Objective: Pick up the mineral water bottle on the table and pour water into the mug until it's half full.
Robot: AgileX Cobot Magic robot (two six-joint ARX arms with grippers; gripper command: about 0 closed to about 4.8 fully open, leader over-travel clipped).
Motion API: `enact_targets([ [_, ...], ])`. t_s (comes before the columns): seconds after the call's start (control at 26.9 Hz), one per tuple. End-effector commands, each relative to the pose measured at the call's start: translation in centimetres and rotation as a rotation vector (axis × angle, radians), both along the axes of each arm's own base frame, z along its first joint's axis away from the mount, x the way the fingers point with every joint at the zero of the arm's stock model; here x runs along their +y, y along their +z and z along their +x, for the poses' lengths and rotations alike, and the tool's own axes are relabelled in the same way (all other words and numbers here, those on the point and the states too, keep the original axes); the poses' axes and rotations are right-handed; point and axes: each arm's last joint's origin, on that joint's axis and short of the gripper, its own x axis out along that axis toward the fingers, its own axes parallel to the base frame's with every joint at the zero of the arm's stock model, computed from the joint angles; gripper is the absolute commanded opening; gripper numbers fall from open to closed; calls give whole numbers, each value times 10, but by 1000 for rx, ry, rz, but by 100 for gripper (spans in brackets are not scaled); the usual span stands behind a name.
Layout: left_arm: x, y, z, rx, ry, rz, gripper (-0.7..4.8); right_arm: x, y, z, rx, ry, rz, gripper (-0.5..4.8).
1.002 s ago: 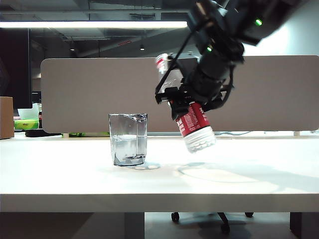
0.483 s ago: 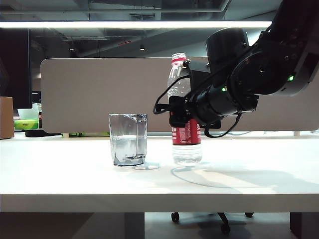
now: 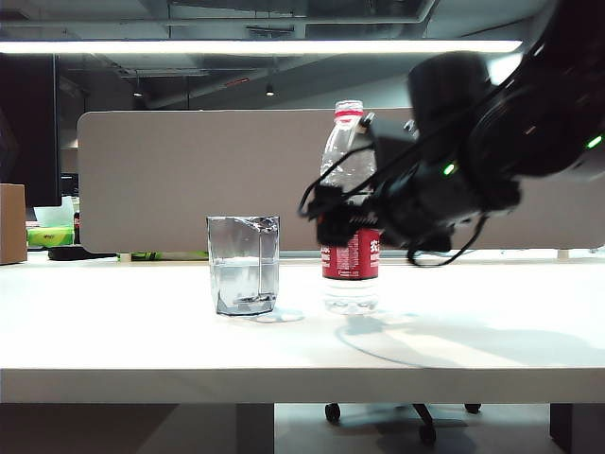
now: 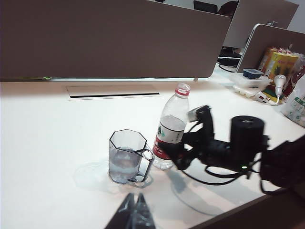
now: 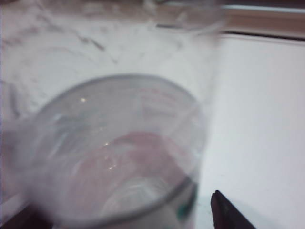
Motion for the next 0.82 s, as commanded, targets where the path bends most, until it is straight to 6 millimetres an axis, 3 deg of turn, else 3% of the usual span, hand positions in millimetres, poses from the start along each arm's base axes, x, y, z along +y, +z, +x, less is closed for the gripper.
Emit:
enact_targets([
  [0.04, 0, 2, 0, -17, -4, 4, -5, -14, 16, -24, -36, -8, 21, 479],
  [0.07, 0, 2, 0, -17, -4, 4, -5, -26, 21, -45, -30, -7, 17, 365],
  [0.15, 0, 2, 0, -17, -4, 4, -5, -37, 24, -62, -17, -7, 9, 201],
  [0.22, 0, 2, 0, -17, -4, 4, -5, -53, 23, -89, 5, -7, -4, -14],
  [0.59, 0, 2, 0, -17, -4, 4, -5, -99, 7, -163, -64, -86, 40, -6],
  [0.82, 0, 2, 0, -17, -8, 4, -5, -118, 1, -181, -63, -137, 46, -6],
])
